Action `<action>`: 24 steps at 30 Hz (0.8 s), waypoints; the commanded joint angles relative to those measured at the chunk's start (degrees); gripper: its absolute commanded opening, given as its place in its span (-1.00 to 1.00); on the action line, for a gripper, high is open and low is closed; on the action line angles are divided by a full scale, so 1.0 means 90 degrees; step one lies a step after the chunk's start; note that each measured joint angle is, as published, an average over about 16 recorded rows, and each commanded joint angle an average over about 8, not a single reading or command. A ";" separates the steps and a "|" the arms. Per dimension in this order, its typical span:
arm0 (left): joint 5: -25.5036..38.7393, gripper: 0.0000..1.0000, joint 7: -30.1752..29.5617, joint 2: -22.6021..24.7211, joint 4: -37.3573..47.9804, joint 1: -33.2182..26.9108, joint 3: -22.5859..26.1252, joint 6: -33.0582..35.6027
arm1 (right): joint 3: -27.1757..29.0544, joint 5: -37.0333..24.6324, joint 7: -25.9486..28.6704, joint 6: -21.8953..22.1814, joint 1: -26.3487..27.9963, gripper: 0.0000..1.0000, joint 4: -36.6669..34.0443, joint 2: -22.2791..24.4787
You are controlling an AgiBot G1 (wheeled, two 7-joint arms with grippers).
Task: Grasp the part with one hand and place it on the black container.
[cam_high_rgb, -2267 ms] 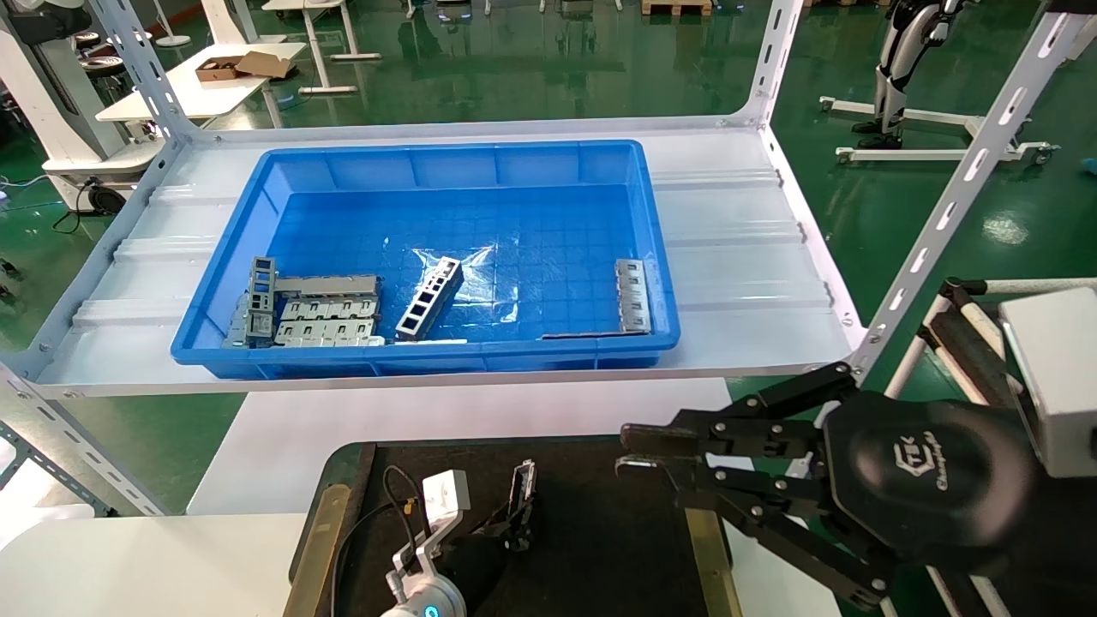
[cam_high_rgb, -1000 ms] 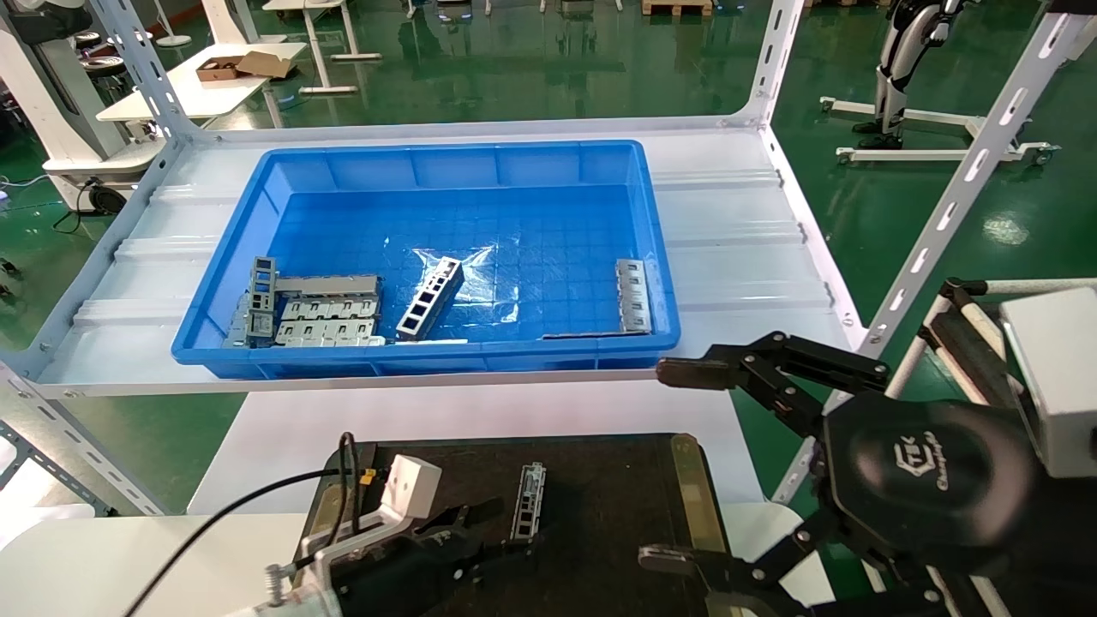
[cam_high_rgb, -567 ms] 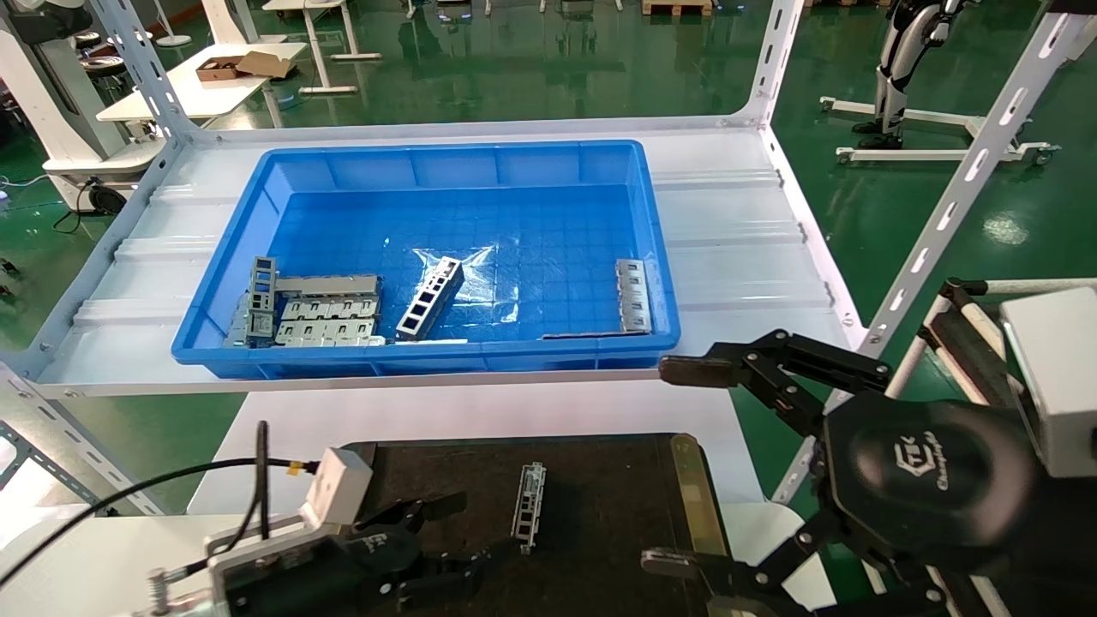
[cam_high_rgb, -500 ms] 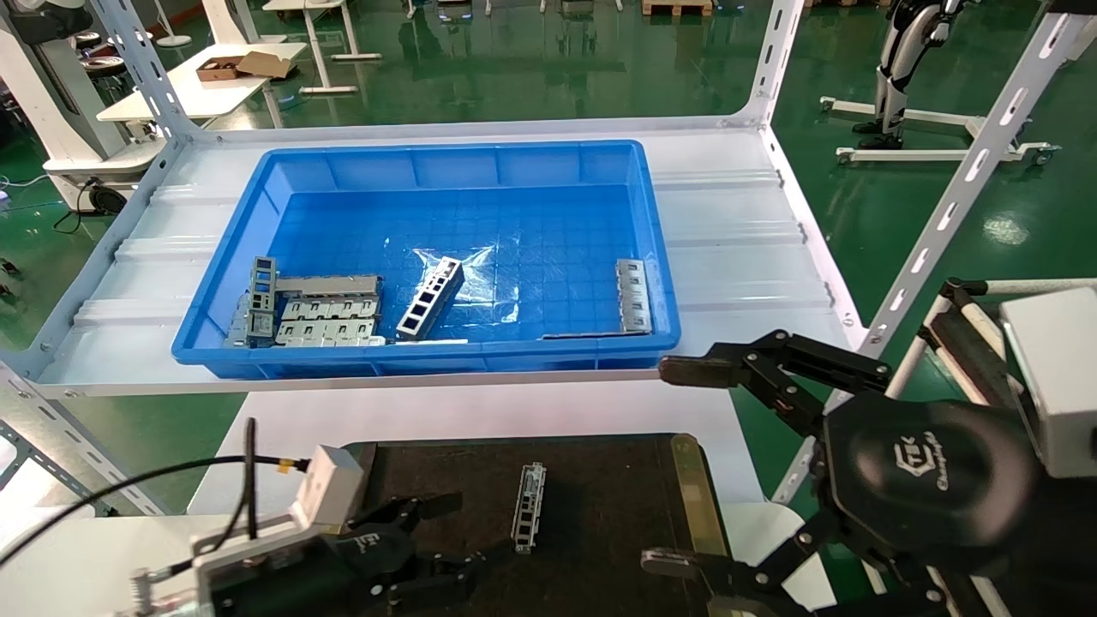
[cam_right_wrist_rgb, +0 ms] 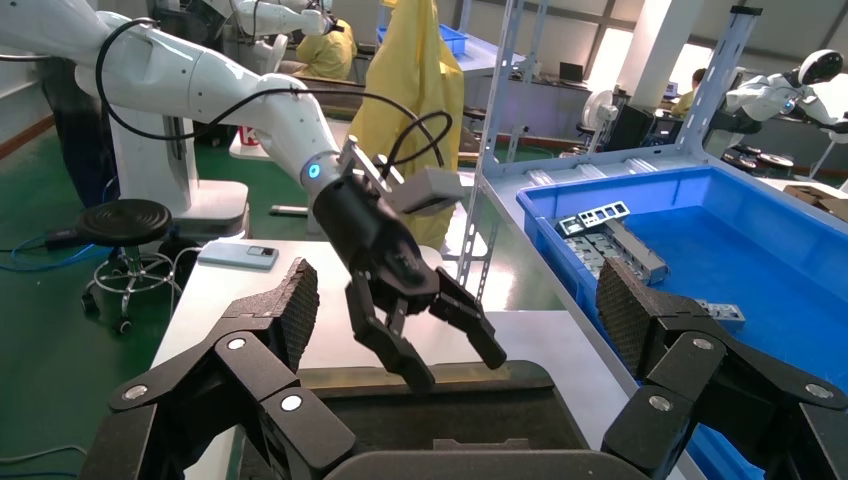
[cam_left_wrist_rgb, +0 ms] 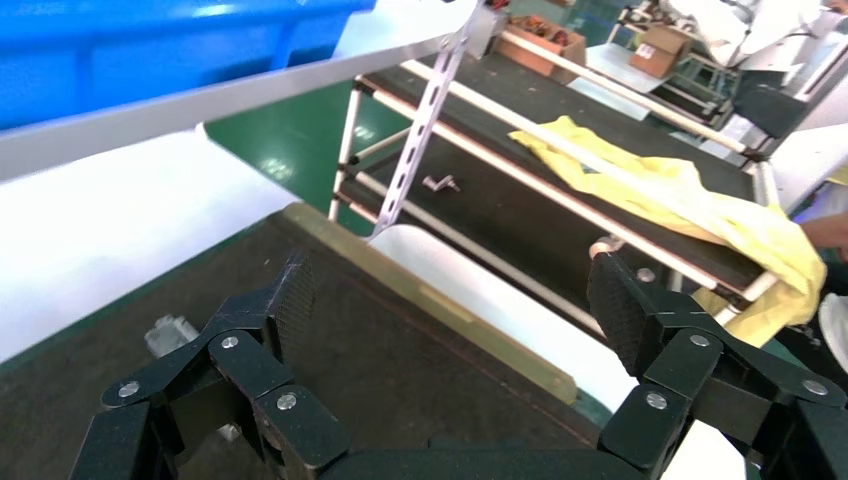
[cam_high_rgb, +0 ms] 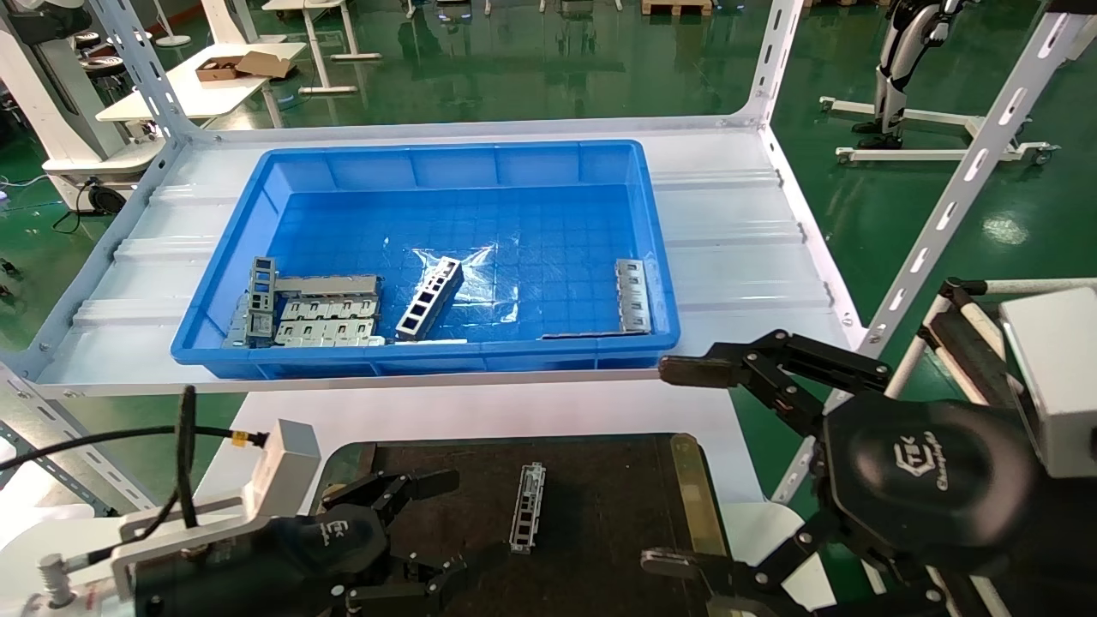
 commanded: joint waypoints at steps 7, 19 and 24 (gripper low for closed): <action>-0.0249 1.00 0.0115 -0.0244 -0.0059 -0.0089 -0.0191 0.0438 | -0.0001 0.0001 0.0000 0.0000 0.0000 1.00 0.0000 0.0000; -0.0524 1.00 0.0211 -0.0424 -0.0087 -0.0100 -0.0369 0.0746 | -0.0002 0.0001 -0.0001 0.0001 0.0001 1.00 0.0000 0.0001; -0.0578 1.00 0.0263 -0.0444 -0.0095 -0.0059 -0.0402 0.0781 | -0.0002 0.0002 -0.0001 0.0001 0.0001 1.00 0.0000 0.0001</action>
